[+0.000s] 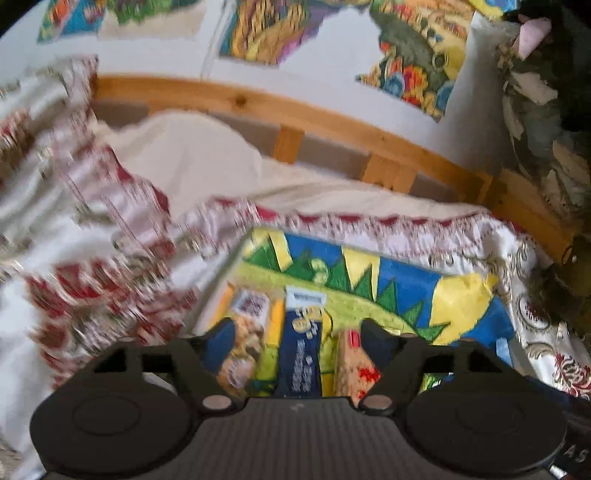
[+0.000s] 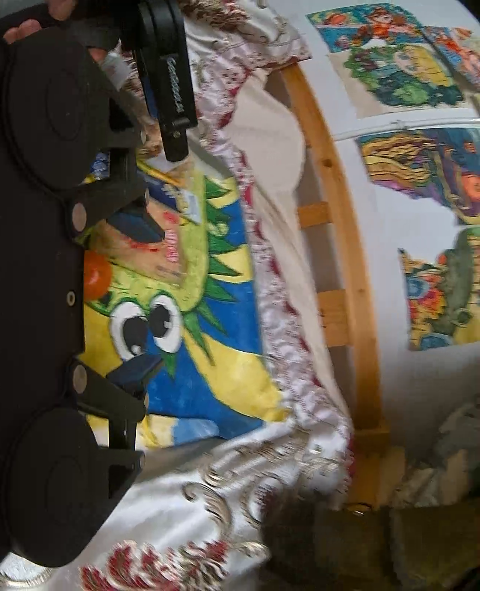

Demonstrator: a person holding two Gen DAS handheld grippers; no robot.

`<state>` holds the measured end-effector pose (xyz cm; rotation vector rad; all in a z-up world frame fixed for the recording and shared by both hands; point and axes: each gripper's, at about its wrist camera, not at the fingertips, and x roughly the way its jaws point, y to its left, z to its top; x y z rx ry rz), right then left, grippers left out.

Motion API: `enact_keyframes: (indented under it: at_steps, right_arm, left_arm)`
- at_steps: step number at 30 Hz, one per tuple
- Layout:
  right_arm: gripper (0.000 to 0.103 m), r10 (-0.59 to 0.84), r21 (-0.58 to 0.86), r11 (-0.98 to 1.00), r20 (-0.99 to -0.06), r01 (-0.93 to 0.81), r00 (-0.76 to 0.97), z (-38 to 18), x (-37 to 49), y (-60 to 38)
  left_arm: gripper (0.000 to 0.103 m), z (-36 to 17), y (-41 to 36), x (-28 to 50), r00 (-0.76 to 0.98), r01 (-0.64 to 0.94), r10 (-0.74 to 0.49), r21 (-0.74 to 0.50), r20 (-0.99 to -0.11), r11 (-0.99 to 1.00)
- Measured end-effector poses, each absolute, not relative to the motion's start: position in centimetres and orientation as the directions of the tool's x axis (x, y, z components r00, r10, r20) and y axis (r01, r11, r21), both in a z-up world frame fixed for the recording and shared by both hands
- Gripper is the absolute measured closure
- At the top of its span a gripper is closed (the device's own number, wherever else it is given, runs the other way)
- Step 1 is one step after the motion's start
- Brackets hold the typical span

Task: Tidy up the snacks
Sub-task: 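Place the blue tube and tangerine into the grey tray, opening both tools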

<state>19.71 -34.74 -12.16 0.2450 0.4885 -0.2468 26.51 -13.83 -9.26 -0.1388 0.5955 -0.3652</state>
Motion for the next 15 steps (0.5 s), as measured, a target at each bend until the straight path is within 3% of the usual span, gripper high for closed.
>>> enact_keyframes:
  at_steps: [6,8,15]
  right_arm:
    - [0.014,-0.208,0.148,0.95,-0.362,0.277,0.908,-8.6,16.8,-34.5]
    - [0.008,-0.217,0.141,0.952,-0.317,0.272,0.923,-7.5,15.6,-34.4]
    - [0.002,-0.216,0.116,0.963,-0.209,0.243,0.954,-4.7,11.6,-33.3]
  left_arm:
    - [0.003,-5.2,-12.8,23.8,0.826,0.3,-0.352,-0.184,-0.441,0.936]
    - [0.001,-4.1,-12.3,22.6,0.848,0.3,-0.344,-0.172,-0.403,0.938]
    - [0.001,-0.7,-9.9,18.7,0.883,0.296,-0.349,-0.207,-0.313,0.933]
